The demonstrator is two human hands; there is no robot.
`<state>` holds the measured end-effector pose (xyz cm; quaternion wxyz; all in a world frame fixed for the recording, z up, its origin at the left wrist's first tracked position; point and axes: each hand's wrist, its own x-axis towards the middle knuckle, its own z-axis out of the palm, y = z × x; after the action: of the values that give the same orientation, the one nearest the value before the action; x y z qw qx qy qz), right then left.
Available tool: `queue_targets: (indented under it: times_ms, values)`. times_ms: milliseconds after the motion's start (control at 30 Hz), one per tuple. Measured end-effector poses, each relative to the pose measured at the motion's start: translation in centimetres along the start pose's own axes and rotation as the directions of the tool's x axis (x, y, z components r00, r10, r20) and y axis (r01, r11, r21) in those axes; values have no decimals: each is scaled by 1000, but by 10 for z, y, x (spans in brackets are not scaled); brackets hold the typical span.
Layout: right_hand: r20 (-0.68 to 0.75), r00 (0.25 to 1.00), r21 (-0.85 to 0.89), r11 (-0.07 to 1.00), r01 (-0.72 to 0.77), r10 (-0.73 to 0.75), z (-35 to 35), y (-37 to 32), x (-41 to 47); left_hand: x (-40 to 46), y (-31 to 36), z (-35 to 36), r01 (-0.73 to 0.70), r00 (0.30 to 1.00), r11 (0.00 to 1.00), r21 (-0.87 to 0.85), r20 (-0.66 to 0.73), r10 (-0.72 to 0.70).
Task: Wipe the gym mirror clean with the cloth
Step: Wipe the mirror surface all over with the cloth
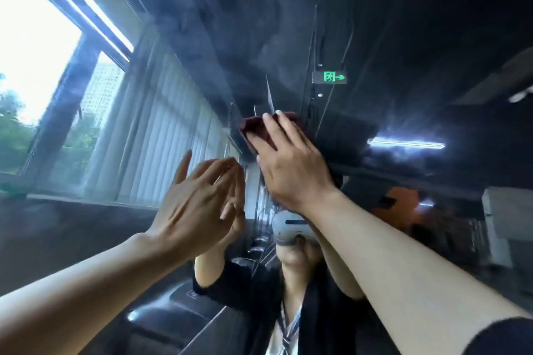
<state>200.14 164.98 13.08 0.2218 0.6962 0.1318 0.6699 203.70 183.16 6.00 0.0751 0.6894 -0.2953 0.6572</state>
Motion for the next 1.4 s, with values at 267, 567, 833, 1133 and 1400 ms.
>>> queue_targets:
  times_ms: [267, 567, 833, 1133, 1400]
  values:
    - [-72, 941, -48, 941, -336, 332, -14, 33, -1, 20, -35, 1, -113, 991, 992, 60, -59, 117]
    - [45, 999, 21, 1000, -17, 16, 36, -91, 92, 9, -103, -2, -1, 992, 994, 109, -126, 15]
    - [21, 971, -73, 969, -236, 238, 20, -19, 120, 45, -67, -2, -158, 969, 984, 86, -177, 171]
    - [-100, 893, -118, 886, -449, 440, -29, 95, 53, 79, 38, 9, -266, 958, 964, -6, -113, 263]
    - [-144, 828, -162, 813, -560, 542, -70, 187, -36, 94, 142, 21, -363, 926, 929, -73, -140, 351]
